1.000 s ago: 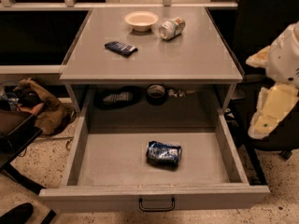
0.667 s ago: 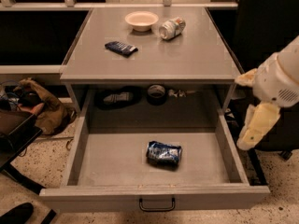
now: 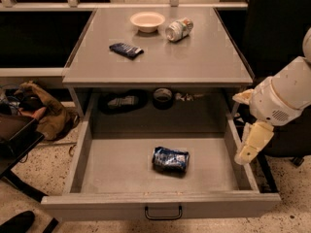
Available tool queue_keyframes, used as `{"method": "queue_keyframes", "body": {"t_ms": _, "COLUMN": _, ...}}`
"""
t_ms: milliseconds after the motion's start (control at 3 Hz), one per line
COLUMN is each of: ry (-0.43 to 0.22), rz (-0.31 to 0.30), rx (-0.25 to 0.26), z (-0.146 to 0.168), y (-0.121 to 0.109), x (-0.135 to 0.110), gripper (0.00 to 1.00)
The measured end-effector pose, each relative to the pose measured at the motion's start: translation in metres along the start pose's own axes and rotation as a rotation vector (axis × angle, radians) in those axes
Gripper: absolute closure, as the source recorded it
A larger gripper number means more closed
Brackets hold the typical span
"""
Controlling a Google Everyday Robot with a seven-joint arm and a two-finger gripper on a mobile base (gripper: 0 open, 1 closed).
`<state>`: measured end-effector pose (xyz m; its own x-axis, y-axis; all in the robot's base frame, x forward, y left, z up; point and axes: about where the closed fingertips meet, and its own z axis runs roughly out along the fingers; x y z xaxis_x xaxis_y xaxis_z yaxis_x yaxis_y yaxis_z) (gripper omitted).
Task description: Pick pepsi can from top drawer and place on counter
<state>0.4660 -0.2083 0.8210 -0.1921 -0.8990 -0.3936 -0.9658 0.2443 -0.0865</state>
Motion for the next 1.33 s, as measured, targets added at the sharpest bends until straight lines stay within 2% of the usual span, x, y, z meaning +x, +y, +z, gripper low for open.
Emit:
{"method": "queue_keyframes", "body": {"t_ms": 333, "ry": -0.012, "rz": 0.001, "rx": -0.015, "z": 0.014, "y": 0.002, "x": 0.0, "gripper": 0.0}}
{"method": "queue_keyframes", "body": {"t_ms": 667, "ry": -0.03, "rz": 0.035, "rx": -0.05, "z": 0.051, "y": 0.009, "x": 0.008, "gripper": 0.0}}
{"method": "queue_keyframes", "body": {"t_ms": 1000, "ry": -0.061, "rz": 0.035, "rx": -0.076, "z": 0.081, "y": 0.017, "x": -0.004, "gripper": 0.0}}
{"method": "queue_keyframes", "body": {"t_ms": 1333, "ry": -0.079, "rz": 0.029, "rx": -0.062, "z": 0.104, "y": 0.028, "x": -0.025, "gripper": 0.0}}
